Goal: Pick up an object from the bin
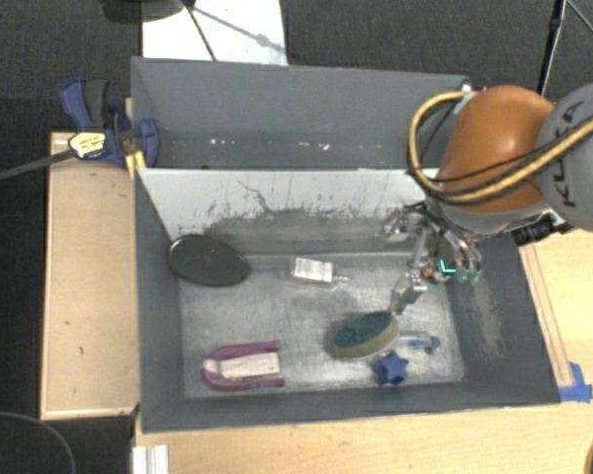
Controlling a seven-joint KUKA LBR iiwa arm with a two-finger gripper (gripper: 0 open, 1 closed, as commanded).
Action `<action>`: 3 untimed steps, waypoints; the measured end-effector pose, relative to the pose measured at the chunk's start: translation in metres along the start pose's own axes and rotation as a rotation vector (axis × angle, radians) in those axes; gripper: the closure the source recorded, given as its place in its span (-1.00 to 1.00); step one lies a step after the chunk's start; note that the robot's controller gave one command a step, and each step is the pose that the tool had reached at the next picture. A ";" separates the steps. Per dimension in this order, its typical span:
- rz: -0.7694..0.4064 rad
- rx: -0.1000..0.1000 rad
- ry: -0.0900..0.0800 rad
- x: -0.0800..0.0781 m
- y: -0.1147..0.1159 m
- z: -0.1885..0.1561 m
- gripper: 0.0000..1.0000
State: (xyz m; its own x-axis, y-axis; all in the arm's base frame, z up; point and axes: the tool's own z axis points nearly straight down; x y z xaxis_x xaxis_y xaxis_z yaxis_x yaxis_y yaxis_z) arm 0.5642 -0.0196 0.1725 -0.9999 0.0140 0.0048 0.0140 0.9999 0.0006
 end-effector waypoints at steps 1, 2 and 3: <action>-0.423 0.007 0.015 0.042 0.032 0.098 -1.00; -0.449 0.006 -0.004 0.082 -0.074 0.072 -1.00; -0.610 -0.002 -0.003 0.086 0.043 0.069 -1.00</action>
Offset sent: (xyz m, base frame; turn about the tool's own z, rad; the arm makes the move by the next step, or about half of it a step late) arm -0.0413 0.0366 -0.1025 -0.4261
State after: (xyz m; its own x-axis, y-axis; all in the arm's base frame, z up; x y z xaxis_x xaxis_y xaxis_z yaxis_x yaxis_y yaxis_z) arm 0.4790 0.0246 0.1039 -0.8276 -0.5613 -0.0003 -0.5613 0.8276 0.0044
